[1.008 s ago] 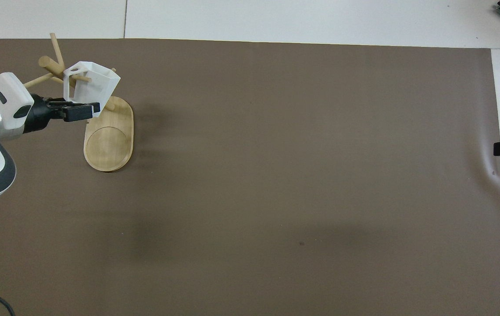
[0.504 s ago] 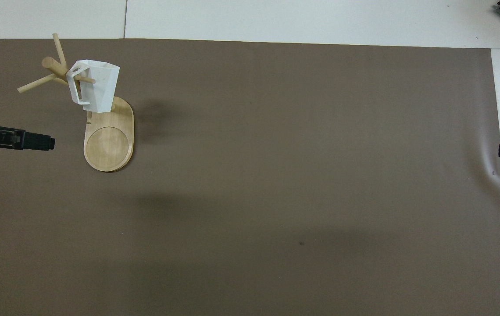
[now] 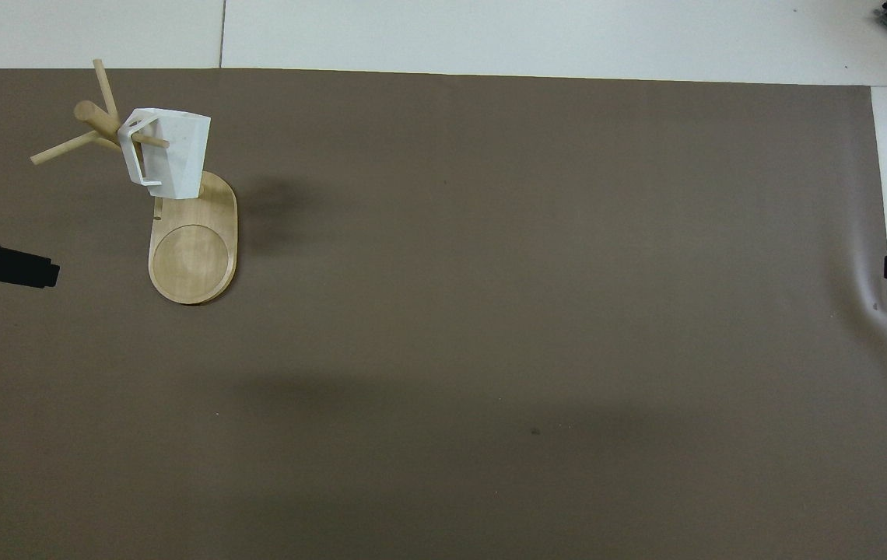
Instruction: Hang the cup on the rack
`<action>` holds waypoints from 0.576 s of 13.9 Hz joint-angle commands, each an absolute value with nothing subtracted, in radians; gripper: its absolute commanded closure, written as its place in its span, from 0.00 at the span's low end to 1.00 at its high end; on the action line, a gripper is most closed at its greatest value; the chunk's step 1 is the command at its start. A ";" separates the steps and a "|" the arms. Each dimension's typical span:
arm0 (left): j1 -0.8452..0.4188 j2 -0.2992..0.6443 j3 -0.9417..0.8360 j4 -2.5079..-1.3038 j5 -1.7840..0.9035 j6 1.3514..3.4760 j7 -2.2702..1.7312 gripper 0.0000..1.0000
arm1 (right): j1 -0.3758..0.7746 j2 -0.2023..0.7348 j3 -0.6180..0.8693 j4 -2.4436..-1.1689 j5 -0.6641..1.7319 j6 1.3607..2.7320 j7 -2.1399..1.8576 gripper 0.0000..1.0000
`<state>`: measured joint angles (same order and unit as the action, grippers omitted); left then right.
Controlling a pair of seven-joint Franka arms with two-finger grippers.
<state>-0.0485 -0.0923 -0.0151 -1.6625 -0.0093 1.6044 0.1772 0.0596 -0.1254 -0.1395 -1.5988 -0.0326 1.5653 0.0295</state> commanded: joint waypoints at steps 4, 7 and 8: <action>-0.061 0.001 -0.014 -1.550 0.017 1.572 0.163 0.00 | 0.057 -0.144 -0.138 -1.620 -0.017 1.565 0.012 0.00; -0.063 0.006 -0.020 -1.536 0.011 1.582 0.160 0.00 | 0.057 -0.144 -0.140 -1.620 -0.017 1.565 0.012 0.00; -0.067 0.005 -0.024 -1.537 0.009 1.582 0.155 0.00 | 0.057 -0.144 -0.140 -1.620 -0.017 1.565 0.012 0.00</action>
